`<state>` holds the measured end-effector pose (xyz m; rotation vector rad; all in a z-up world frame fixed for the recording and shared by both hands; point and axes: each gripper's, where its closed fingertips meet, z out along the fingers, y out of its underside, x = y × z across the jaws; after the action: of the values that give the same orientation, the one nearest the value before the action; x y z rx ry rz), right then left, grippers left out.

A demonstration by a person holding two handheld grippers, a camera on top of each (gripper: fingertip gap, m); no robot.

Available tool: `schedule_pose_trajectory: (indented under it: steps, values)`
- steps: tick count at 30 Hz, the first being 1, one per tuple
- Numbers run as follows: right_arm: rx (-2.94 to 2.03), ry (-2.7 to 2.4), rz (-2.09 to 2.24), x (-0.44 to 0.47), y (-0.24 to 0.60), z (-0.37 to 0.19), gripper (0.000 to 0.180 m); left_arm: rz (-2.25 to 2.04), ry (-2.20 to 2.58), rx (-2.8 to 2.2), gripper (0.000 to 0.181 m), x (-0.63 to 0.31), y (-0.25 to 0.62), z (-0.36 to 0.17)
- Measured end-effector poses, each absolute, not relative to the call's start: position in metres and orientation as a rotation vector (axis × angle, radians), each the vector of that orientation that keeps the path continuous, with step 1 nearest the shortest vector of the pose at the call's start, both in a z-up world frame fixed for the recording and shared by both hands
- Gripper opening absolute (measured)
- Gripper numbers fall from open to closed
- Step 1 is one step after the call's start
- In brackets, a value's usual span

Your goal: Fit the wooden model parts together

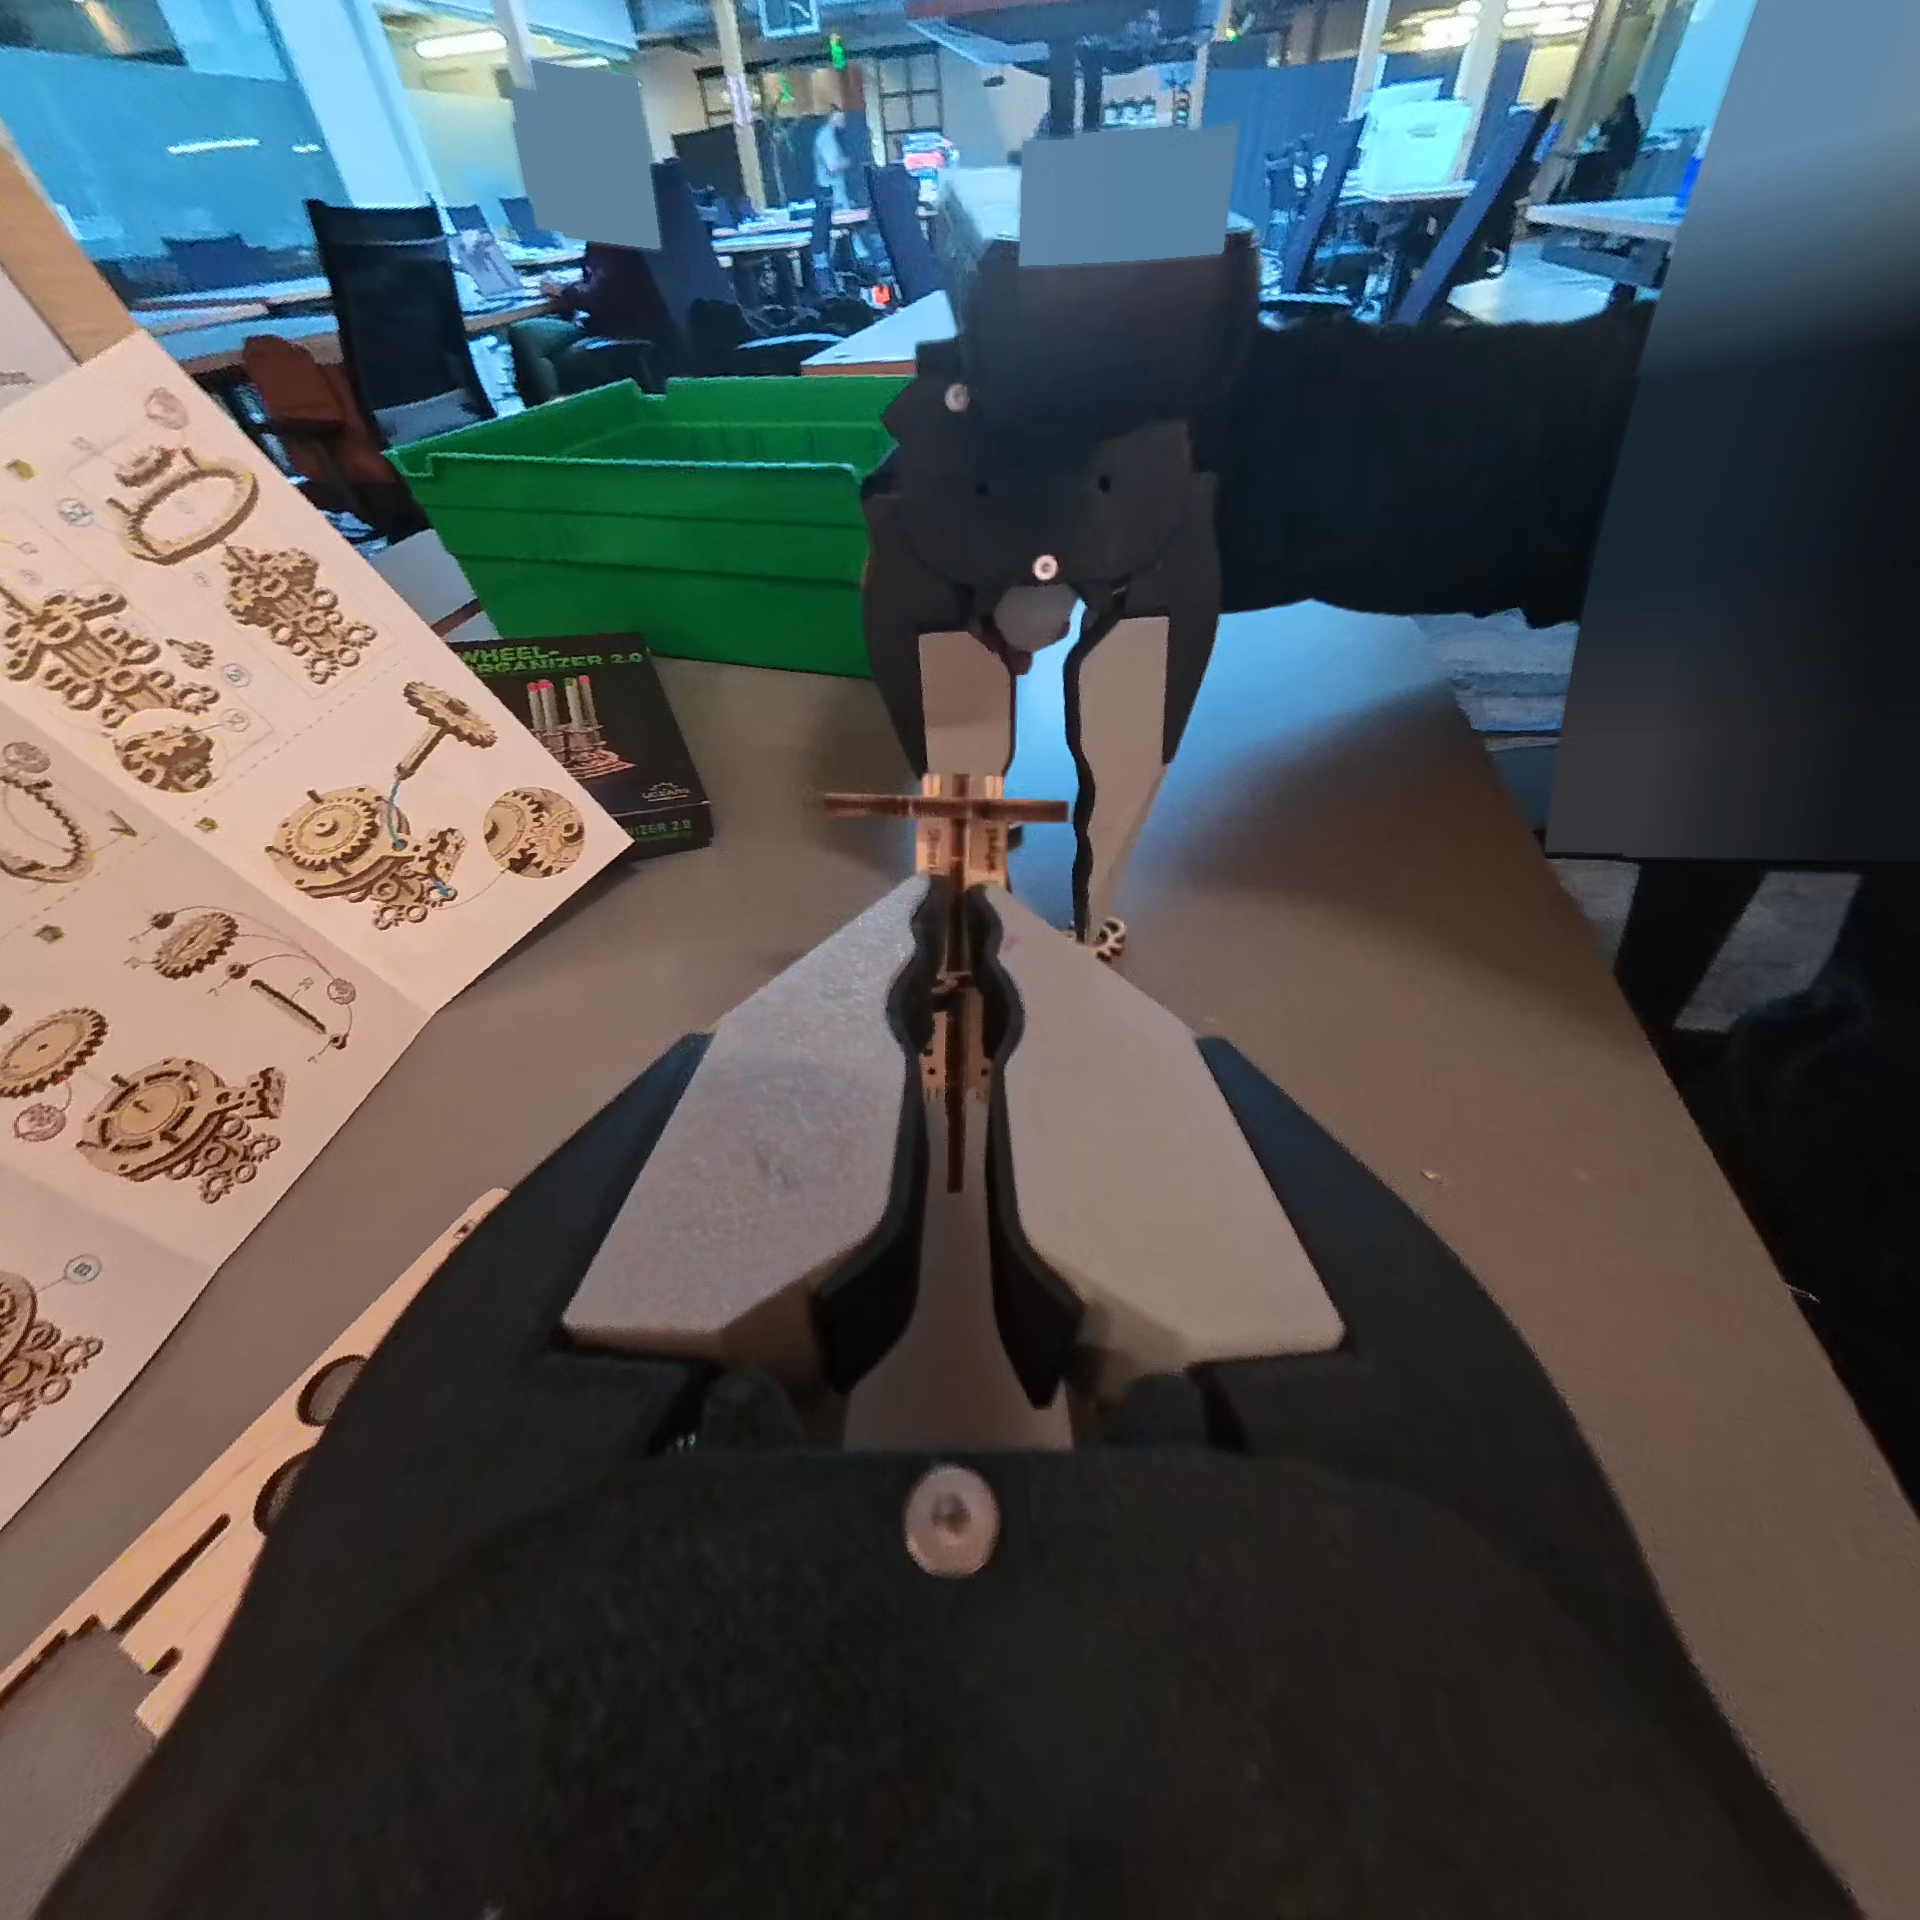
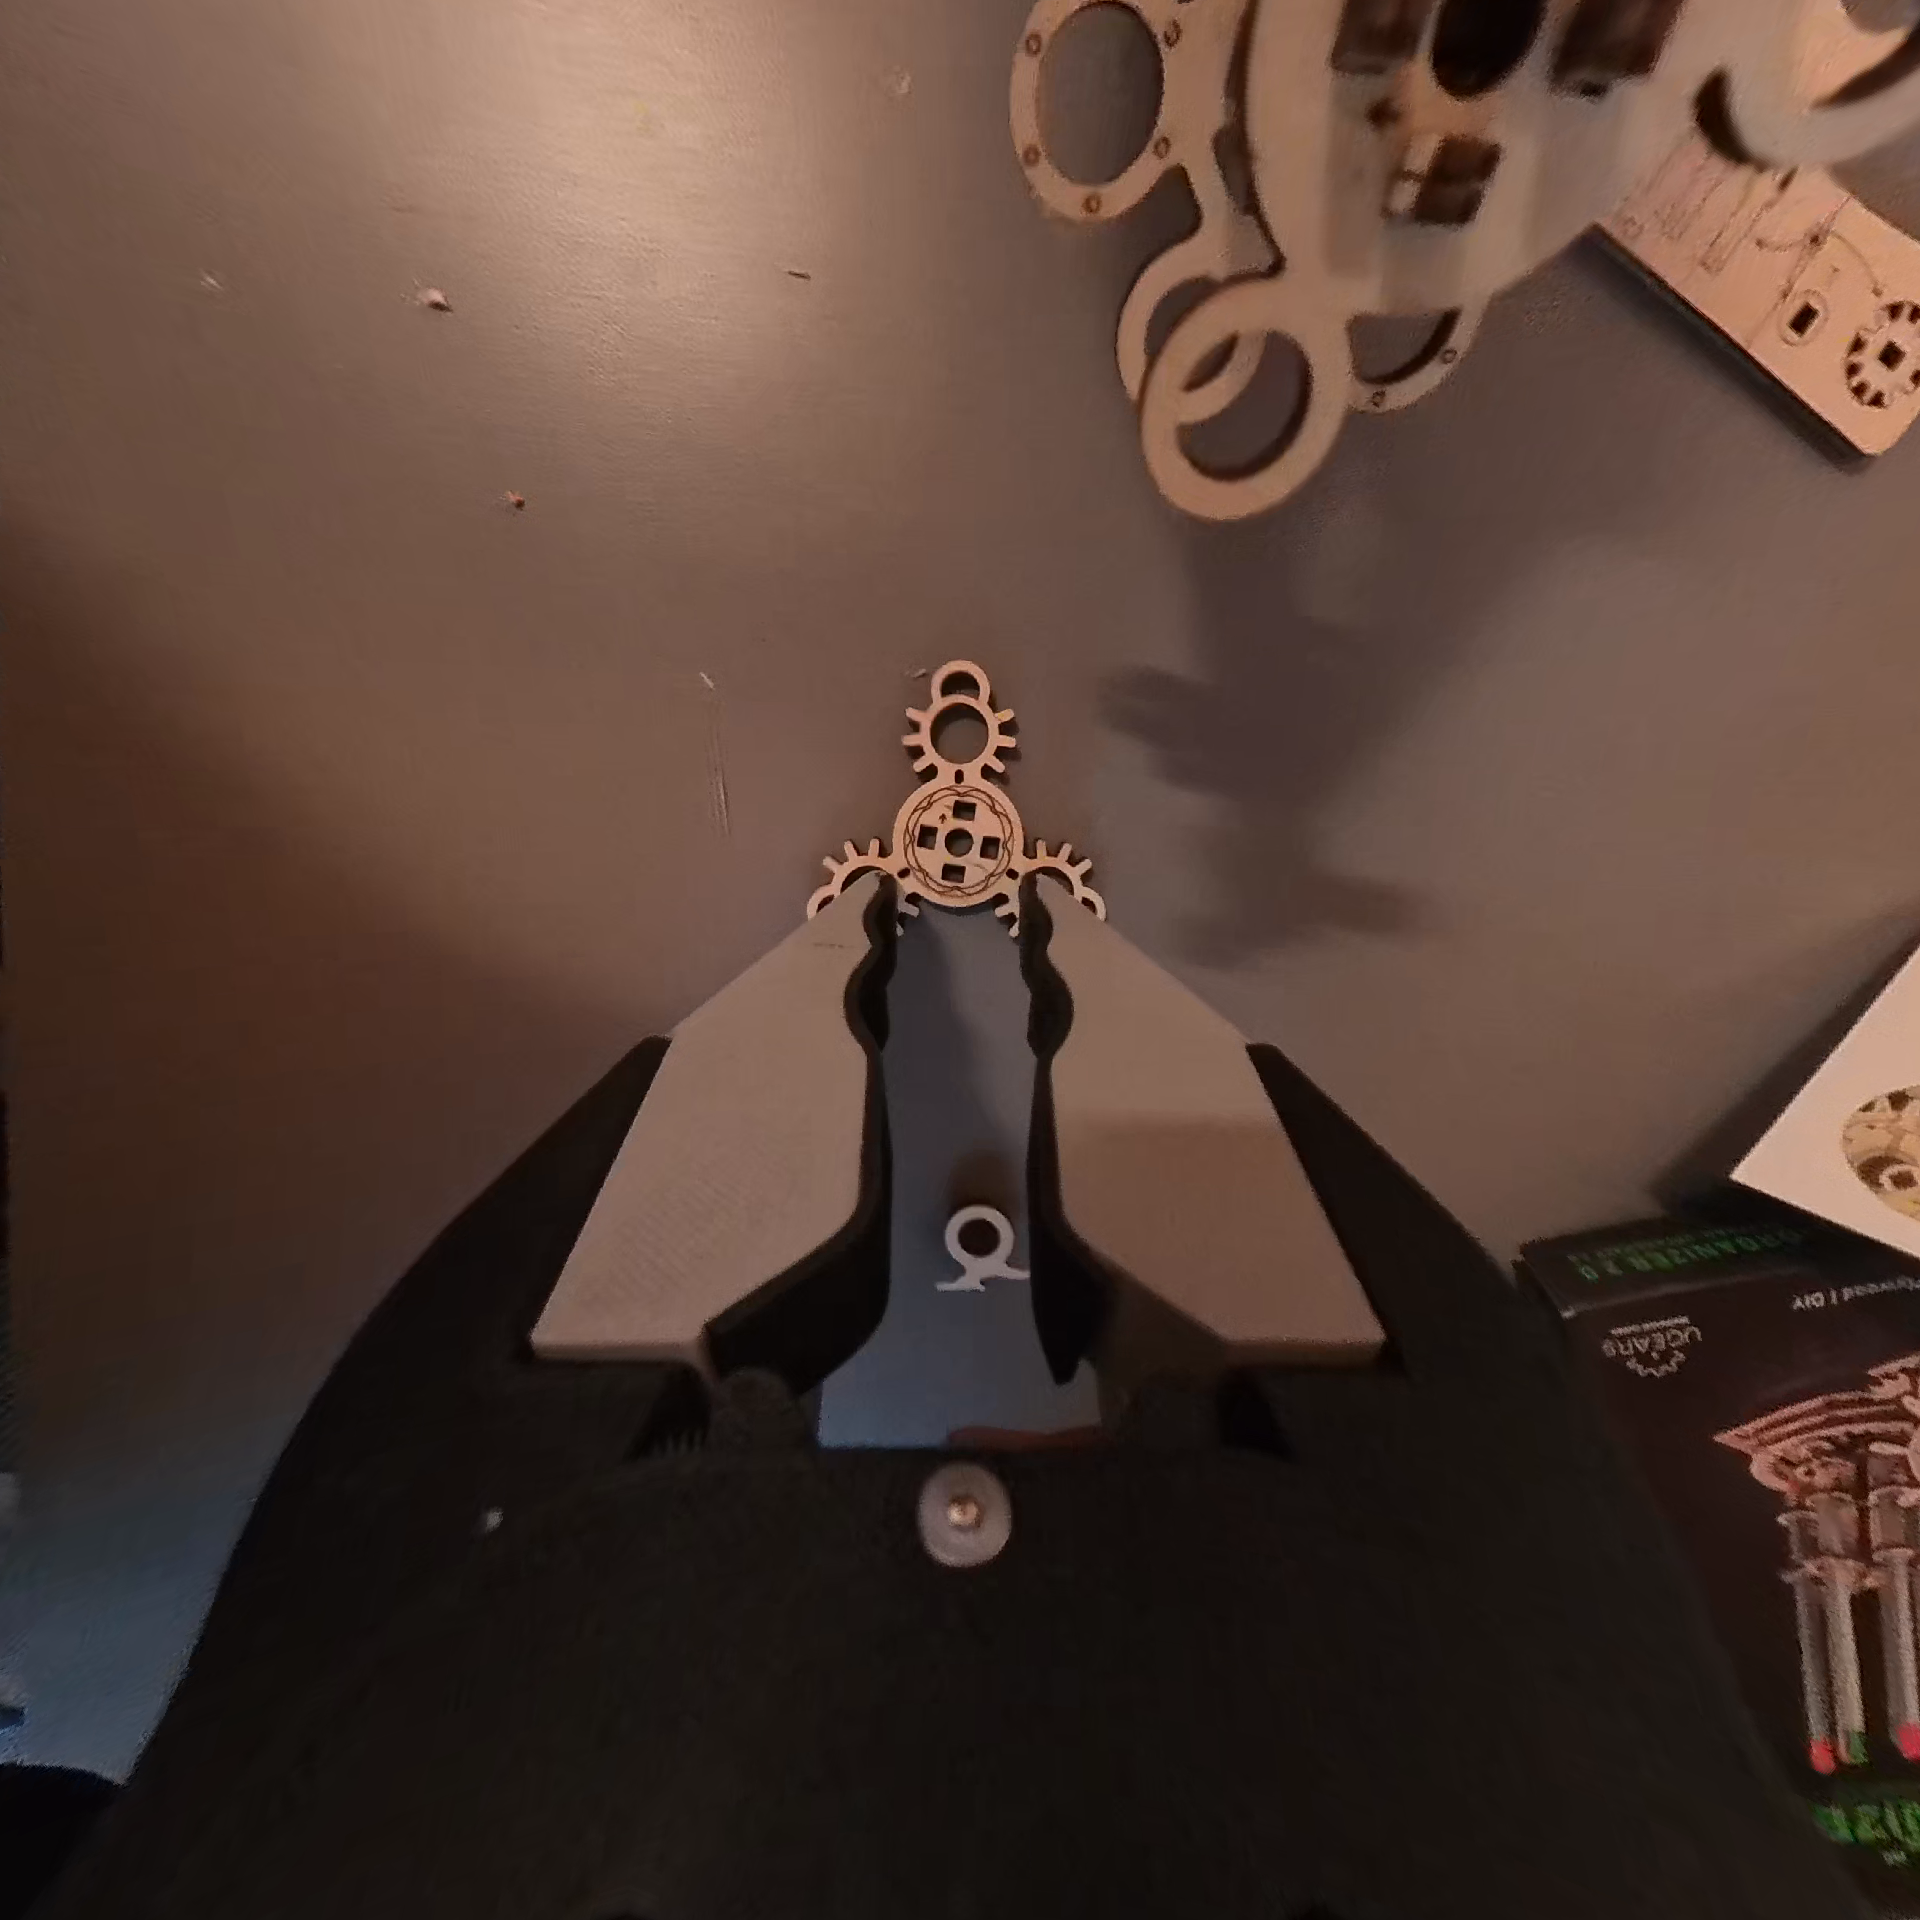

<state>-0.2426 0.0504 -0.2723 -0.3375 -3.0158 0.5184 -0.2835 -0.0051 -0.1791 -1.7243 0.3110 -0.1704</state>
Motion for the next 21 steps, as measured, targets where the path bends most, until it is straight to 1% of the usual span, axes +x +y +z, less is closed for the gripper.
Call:
schedule_pose_trajectory:
  steps: [6,14,17,21]
  values:
    - [-0.333,-2.954,0.662,-0.241,0.045,-0.265,0.02,-0.226,0.407,-1.659,0.0,-0.271,-0.015,-0.17]
    - [-0.318,-2.794,0.924,-0.233,0.041,-0.233,0.02,-0.418,0.543,-1.555,0.0,-0.244,-0.03,-0.165]
    - [-0.33,-2.772,0.912,-0.231,0.047,-0.236,0.02,-0.509,0.58,-1.525,0.0,-0.234,-0.036,-0.165]
    - [-0.356,-2.788,0.86,-0.23,0.055,-0.253,0.02,-0.591,0.595,-1.464,0.0,-0.228,-0.043,-0.158]
